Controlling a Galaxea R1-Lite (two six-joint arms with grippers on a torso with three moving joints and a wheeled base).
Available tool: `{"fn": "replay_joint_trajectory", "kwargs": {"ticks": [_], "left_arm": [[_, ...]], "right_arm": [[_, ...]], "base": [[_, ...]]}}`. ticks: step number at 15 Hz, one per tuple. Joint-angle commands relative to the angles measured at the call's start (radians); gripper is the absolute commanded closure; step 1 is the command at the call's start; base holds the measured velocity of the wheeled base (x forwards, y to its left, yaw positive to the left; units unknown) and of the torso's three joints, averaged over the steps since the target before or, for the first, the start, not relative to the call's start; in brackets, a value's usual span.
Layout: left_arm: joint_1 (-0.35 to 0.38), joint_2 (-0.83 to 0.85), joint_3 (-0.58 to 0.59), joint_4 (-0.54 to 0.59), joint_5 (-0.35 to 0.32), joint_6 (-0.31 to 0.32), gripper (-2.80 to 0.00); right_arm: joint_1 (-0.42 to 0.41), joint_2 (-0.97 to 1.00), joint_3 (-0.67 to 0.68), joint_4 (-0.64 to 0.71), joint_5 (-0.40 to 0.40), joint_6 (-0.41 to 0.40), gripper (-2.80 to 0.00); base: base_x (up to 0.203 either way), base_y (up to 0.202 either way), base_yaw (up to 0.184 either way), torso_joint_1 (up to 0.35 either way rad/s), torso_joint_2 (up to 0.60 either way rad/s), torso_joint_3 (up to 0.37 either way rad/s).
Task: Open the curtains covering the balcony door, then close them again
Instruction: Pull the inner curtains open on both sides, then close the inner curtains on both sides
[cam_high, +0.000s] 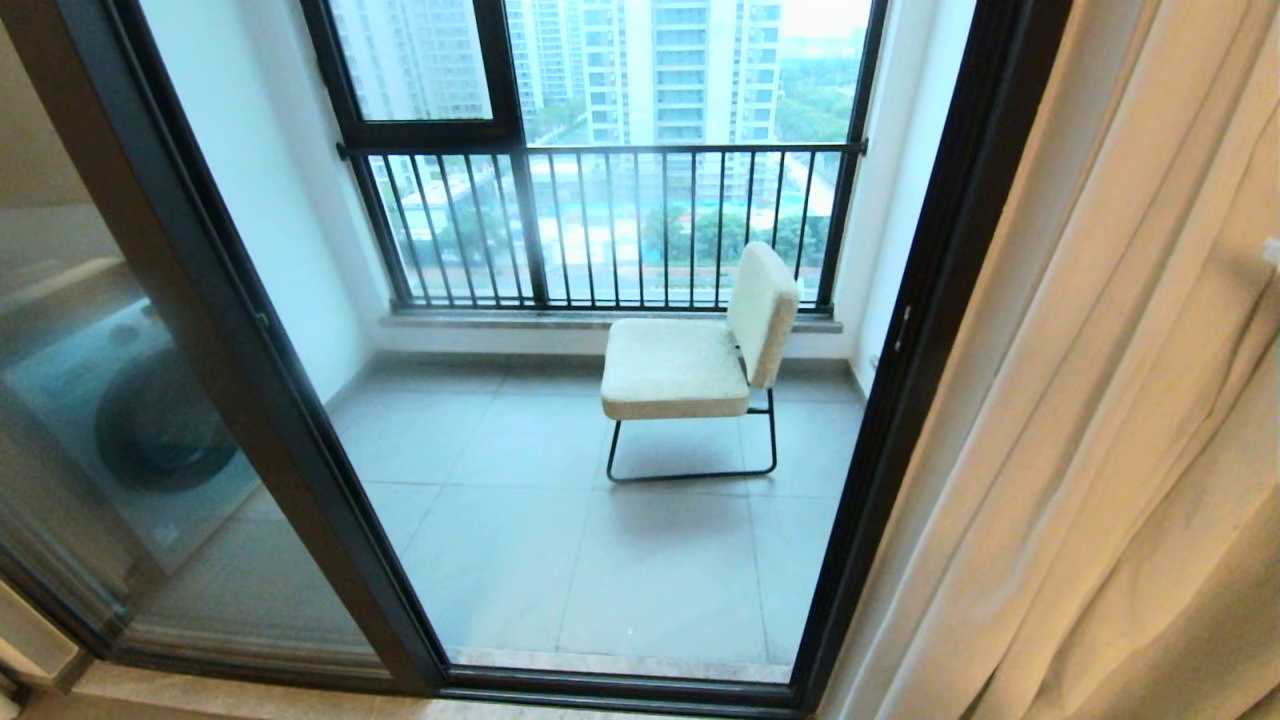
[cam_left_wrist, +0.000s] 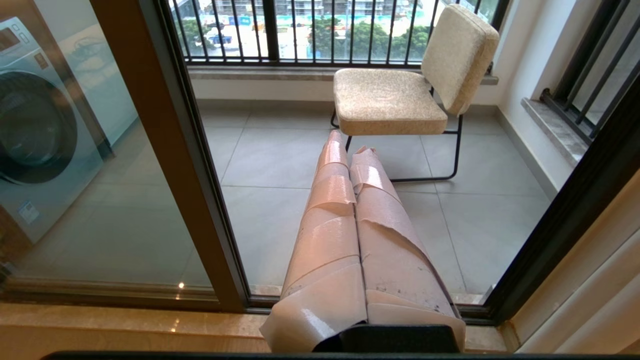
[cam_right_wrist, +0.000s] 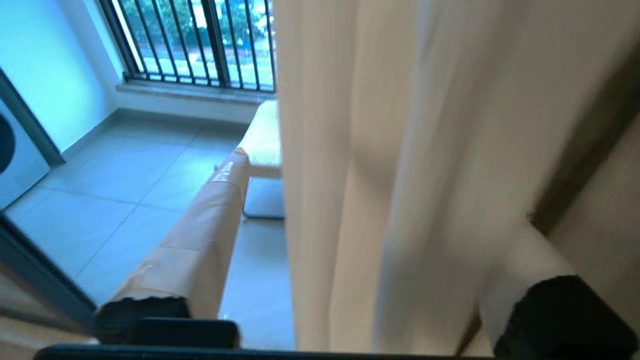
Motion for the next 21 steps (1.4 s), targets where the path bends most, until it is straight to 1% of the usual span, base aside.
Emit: {"fn": "replay_joint_trajectory", "kwargs": {"ticks": [1, 3, 5, 6, 9, 11, 14, 16, 17, 19, 21], "left_arm": [[0.000, 0.000, 0.000, 0.000, 0.000, -0.001, 0.00], [0.000, 0.000, 0.000, 0.000, 0.000, -0.001, 0.00], [0.000, 0.000, 0.000, 0.000, 0.000, -0.001, 0.00], [0.000, 0.000, 0.000, 0.000, 0.000, -0.001, 0.00], [0.000, 0.000, 0.000, 0.000, 0.000, -0.001, 0.00], [0.000, 0.000, 0.000, 0.000, 0.000, -0.001, 0.00], [0.000, 0.000, 0.000, 0.000, 0.000, -0.001, 0.00], [0.000, 0.000, 0.000, 0.000, 0.000, -0.001, 0.00], [0.000, 0.000, 0.000, 0.000, 0.000, -0.001, 0.00], [0.000, 0.000, 0.000, 0.000, 0.000, -0.001, 0.00], [0.000, 0.000, 0.000, 0.000, 0.000, -0.001, 0.00]], "right_arm": [[-0.001, -0.095, 0.077, 0.009, -0.001, -0.002, -2.80], [0.000, -0.189, 0.185, 0.031, -0.018, -0.033, -2.80], [0.001, -0.273, 0.297, 0.041, -0.024, -0.090, -2.80], [0.004, -0.322, 0.356, 0.042, -0.026, -0.122, 0.00], [0.037, -0.448, 0.489, 0.042, -0.044, -0.206, 0.00], [0.084, -0.503, 0.549, 0.040, -0.089, -0.244, 0.00], [0.141, -0.554, 0.611, 0.044, -0.188, -0.246, 0.00], [0.190, -0.610, 0.679, 0.044, -0.259, -0.240, 0.00], [0.210, -0.642, 0.713, 0.044, -0.280, -0.229, 0.00], [0.240, -0.694, 0.755, 0.043, -0.290, -0.207, 0.00], [0.259, -0.783, 0.796, 0.044, -0.290, -0.203, 0.00]], "base": [[0.000, 0.000, 0.000, 0.000, 0.00, 0.000], [0.000, 0.000, 0.000, 0.000, 0.00, 0.000], [0.000, 0.000, 0.000, 0.000, 0.00, 0.000], [0.000, 0.000, 0.000, 0.000, 0.00, 0.000], [0.000, 0.000, 0.000, 0.000, 0.00, 0.000], [0.000, 0.000, 0.000, 0.000, 0.00, 0.000], [0.000, 0.000, 0.000, 0.000, 0.00, 0.000], [0.000, 0.000, 0.000, 0.000, 0.00, 0.000], [0.000, 0.000, 0.000, 0.000, 0.00, 0.000], [0.000, 0.000, 0.000, 0.000, 0.00, 0.000], [0.000, 0.000, 0.000, 0.000, 0.00, 0.000]]}}
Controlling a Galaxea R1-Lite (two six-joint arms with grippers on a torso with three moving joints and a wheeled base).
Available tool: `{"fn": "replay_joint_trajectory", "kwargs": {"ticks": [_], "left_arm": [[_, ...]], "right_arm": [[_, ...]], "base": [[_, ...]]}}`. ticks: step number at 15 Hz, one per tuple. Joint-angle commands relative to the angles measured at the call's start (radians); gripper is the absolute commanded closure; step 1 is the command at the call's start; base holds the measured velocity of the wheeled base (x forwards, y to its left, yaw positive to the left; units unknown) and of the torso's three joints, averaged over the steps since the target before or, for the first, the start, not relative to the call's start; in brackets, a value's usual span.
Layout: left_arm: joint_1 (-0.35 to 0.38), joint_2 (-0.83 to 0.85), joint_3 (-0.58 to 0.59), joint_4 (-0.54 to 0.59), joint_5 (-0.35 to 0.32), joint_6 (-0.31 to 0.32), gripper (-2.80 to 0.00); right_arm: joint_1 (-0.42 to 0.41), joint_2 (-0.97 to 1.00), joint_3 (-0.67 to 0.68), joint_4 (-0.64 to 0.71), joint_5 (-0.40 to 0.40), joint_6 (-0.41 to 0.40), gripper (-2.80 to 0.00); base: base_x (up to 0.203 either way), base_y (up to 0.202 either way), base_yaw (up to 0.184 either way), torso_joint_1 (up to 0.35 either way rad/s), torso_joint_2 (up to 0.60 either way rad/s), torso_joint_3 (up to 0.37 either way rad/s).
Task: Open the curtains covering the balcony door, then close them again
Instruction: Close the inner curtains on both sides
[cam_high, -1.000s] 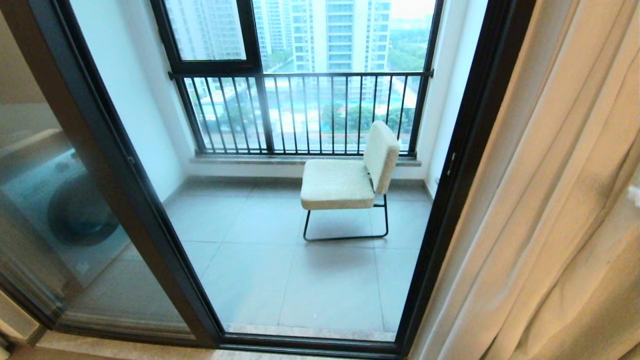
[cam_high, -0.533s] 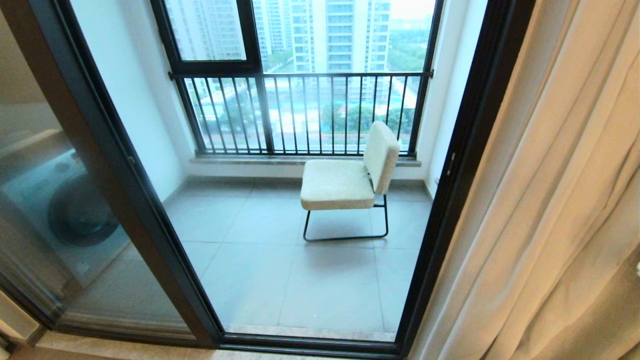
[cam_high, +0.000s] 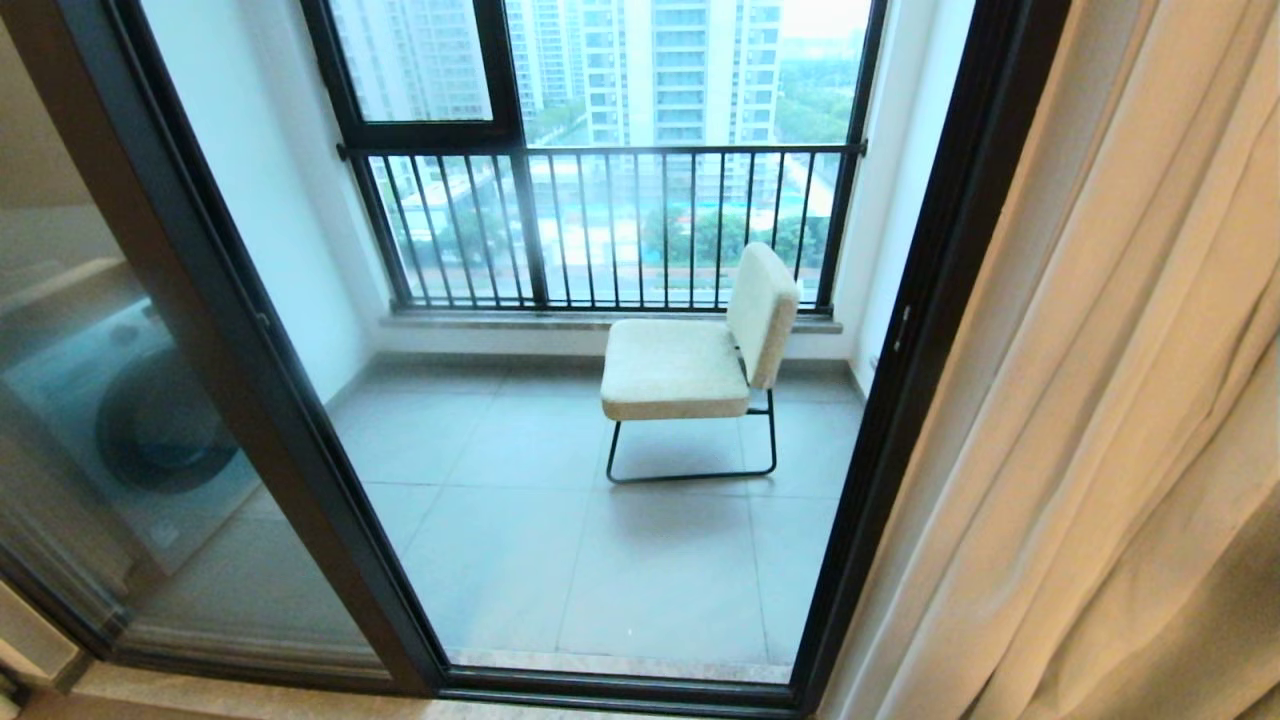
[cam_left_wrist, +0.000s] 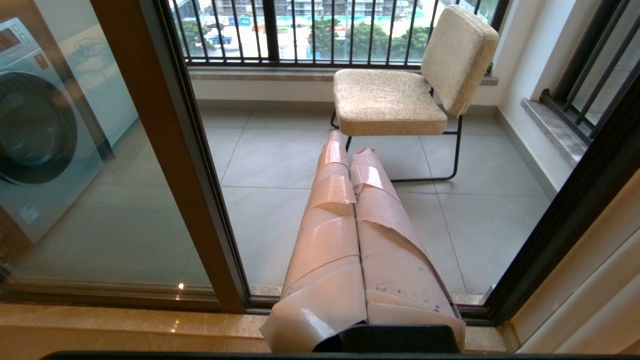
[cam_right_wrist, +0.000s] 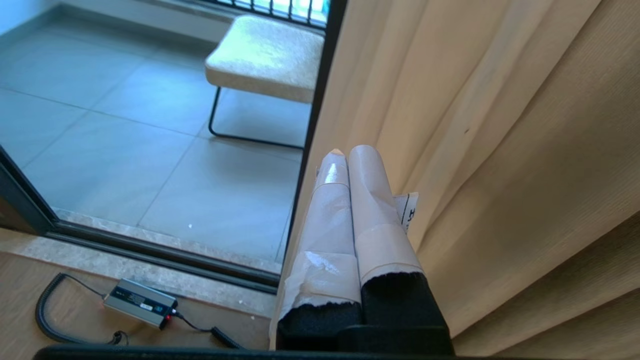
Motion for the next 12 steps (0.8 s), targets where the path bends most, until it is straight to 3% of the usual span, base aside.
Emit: {"fn": "replay_joint_trajectory", "kwargs": {"ticks": [1, 3, 7, 12], "left_arm": [[0.000, 0.000, 0.000, -0.001, 0.000, 0.000, 0.00], [0.000, 0.000, 0.000, -0.001, 0.000, 0.000, 0.00], [0.000, 0.000, 0.000, -0.001, 0.000, 0.000, 0.00], [0.000, 0.000, 0.000, -0.001, 0.000, 0.000, 0.00]], "right_arm": [[0.025, -0.140, 0.055, 0.005, 0.002, 0.001, 0.00], [0.081, -0.213, 0.069, 0.074, -0.014, 0.020, 0.00], [0.227, -0.302, 0.073, 0.203, -0.226, 0.026, 0.00], [0.208, -0.495, 0.073, 0.330, -0.244, 0.070, 0.00]], "base": [[0.000, 0.000, 0.000, 0.000, 0.00, 0.000], [0.000, 0.000, 0.000, 0.000, 0.00, 0.000], [0.000, 0.000, 0.000, 0.000, 0.00, 0.000], [0.000, 0.000, 0.000, 0.000, 0.00, 0.000]]}}
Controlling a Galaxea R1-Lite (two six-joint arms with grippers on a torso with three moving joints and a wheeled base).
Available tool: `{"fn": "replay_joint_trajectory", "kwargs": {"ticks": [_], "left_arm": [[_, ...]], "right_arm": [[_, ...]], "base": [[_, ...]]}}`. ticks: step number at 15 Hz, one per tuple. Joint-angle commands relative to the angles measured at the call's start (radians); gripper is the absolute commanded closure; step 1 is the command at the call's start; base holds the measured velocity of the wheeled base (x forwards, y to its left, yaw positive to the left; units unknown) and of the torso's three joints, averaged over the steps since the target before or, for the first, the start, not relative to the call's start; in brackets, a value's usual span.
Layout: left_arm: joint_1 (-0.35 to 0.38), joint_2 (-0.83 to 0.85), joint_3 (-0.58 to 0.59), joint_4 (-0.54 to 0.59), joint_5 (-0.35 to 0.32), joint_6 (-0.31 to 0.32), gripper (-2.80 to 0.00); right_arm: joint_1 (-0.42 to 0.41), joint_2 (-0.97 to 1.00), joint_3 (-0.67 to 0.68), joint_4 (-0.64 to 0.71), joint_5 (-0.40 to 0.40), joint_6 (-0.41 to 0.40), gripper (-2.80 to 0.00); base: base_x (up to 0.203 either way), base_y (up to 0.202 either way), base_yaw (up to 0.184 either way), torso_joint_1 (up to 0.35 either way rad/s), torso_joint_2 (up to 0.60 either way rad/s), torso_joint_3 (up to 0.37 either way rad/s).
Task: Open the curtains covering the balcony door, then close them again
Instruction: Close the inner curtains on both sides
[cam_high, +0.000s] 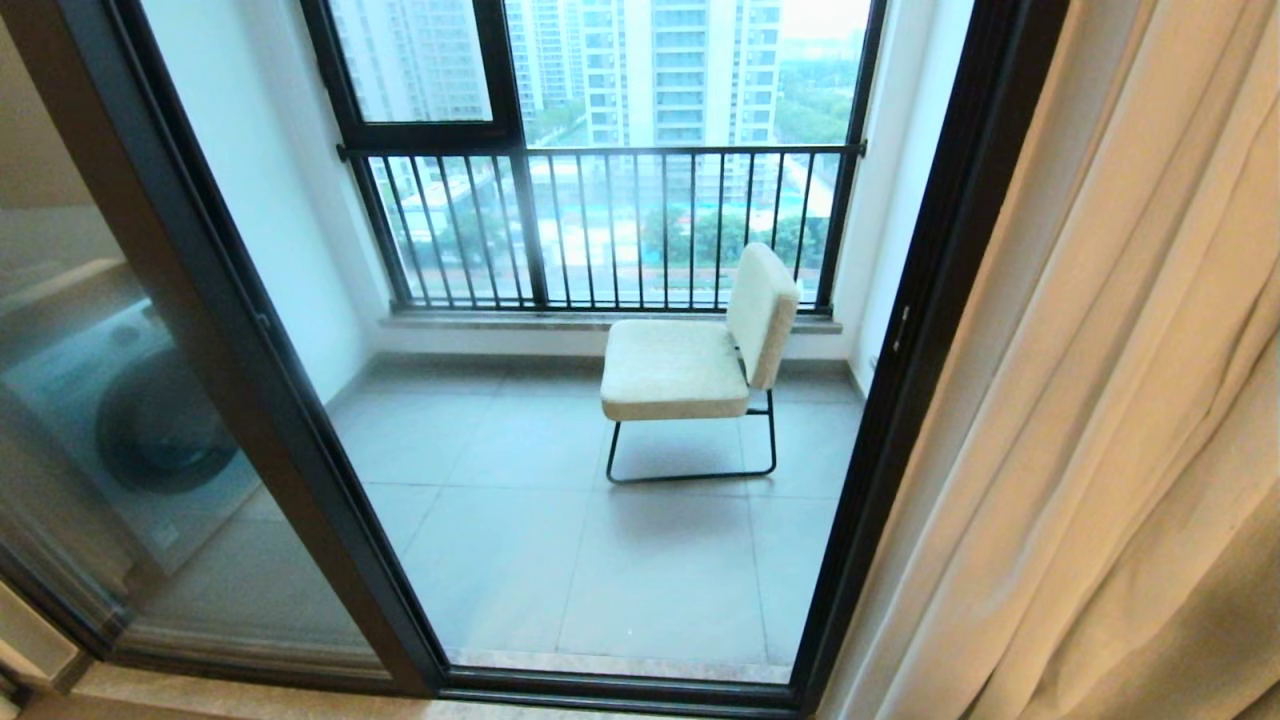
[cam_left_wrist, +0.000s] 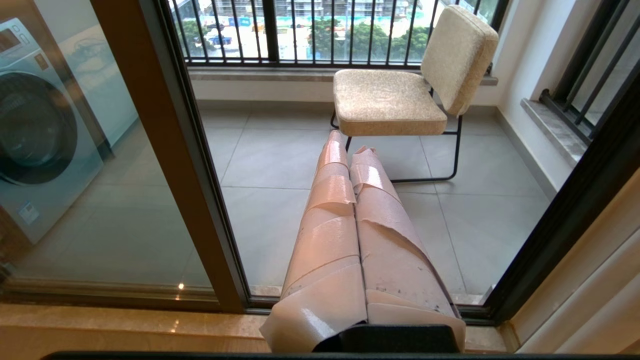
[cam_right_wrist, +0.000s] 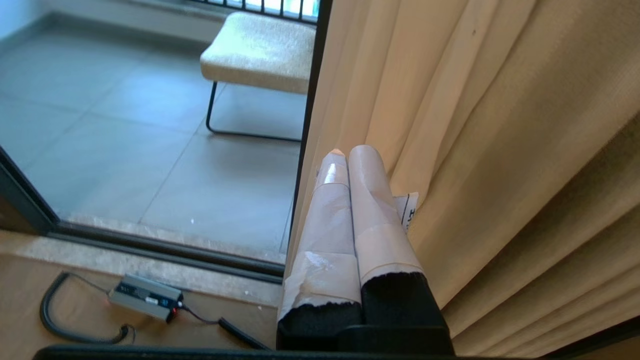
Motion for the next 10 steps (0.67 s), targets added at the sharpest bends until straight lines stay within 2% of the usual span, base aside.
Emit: {"fn": "replay_joint_trajectory", "kwargs": {"ticks": [1, 10], "left_arm": [[0.000, 0.000, 0.000, 0.000, 0.000, -0.001, 0.00], [0.000, 0.000, 0.000, 0.000, 0.000, -0.001, 0.00]], "right_arm": [[-0.004, -0.093, 0.000, 0.016, 0.007, 0.024, 0.00], [-0.004, -0.093, 0.000, 0.016, 0.007, 0.036, 0.00]], "base": [[0.000, 0.000, 0.000, 0.000, 0.00, 0.000], [0.000, 0.000, 0.000, 0.000, 0.00, 0.000]]}}
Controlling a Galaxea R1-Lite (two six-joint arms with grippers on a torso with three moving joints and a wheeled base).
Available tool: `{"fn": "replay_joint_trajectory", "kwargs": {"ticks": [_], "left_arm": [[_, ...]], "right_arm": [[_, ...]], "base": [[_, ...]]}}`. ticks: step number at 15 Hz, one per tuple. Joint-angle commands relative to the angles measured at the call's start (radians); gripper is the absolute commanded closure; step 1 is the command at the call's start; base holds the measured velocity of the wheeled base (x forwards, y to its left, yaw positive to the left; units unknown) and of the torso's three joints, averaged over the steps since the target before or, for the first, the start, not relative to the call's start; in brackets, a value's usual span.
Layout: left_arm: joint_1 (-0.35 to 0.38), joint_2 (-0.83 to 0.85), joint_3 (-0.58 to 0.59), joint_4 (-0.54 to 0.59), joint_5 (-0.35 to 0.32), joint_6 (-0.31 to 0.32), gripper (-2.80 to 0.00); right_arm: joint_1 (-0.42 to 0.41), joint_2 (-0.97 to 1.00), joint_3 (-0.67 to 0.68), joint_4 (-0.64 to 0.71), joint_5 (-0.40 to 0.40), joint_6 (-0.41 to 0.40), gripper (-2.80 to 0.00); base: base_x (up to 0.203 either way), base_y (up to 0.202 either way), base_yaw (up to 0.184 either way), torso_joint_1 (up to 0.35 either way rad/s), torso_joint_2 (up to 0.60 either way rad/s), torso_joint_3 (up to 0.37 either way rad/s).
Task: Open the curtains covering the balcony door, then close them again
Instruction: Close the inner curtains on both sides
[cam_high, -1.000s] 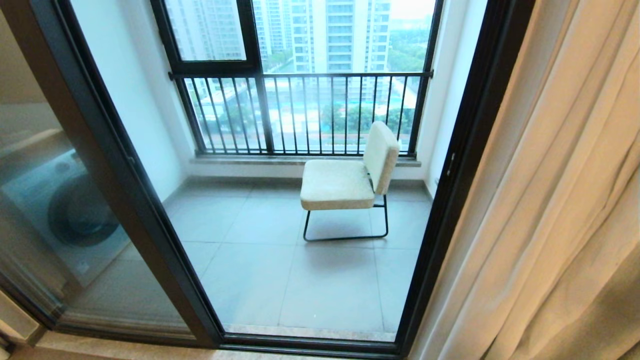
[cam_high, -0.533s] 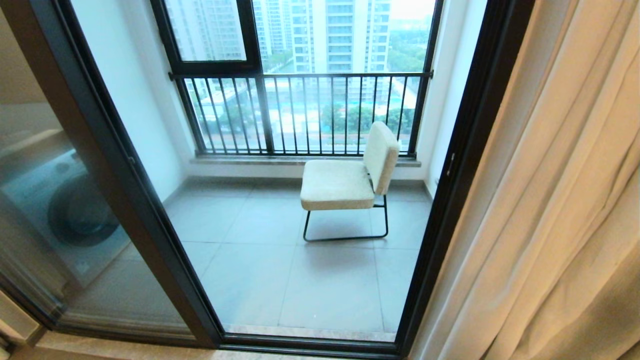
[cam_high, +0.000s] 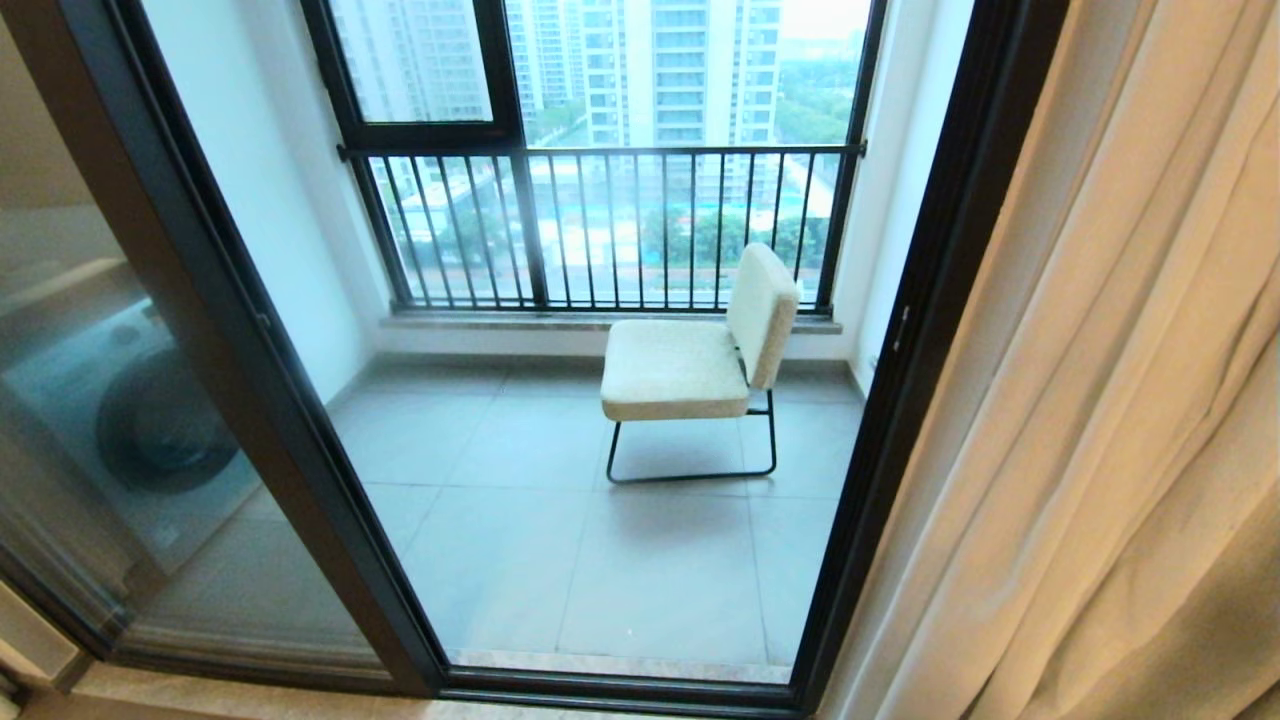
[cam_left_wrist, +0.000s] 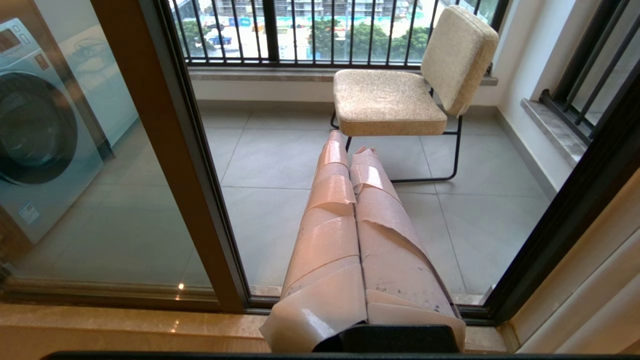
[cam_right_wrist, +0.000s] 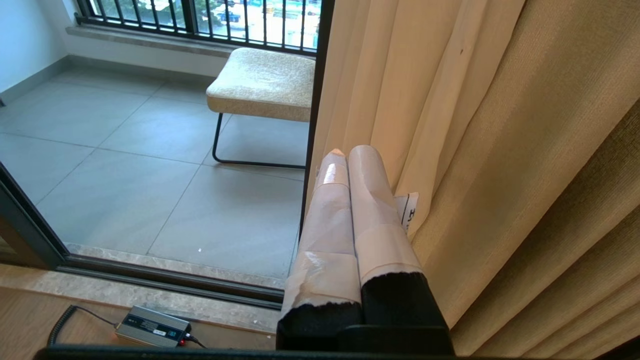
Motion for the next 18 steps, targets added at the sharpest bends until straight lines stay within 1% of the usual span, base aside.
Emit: {"fn": "replay_joint_trajectory", "kwargs": {"ticks": [1, 12, 14, 18], "left_arm": [[0.000, 0.000, 0.000, -0.001, 0.000, 0.000, 0.00], [0.000, 0.000, 0.000, -0.001, 0.000, 0.000, 0.00], [0.000, 0.000, 0.000, -0.001, 0.000, 0.000, 0.00], [0.000, 0.000, 0.000, -0.001, 0.000, 0.000, 0.00]], "right_arm": [[0.000, 0.000, 0.000, 0.000, 0.001, -0.001, 0.00], [0.000, 0.000, 0.000, 0.000, 0.001, -0.002, 0.00], [0.000, 0.000, 0.000, 0.000, 0.002, -0.020, 0.00], [0.000, 0.006, 0.000, 0.000, 0.004, -0.027, 0.00]], "base": [[0.000, 0.000, 0.000, 0.000, 0.00, 0.000], [0.000, 0.000, 0.000, 0.000, 0.00, 0.000], [0.000, 0.000, 0.000, 0.000, 0.00, 0.000], [0.000, 0.000, 0.000, 0.000, 0.00, 0.000]]}}
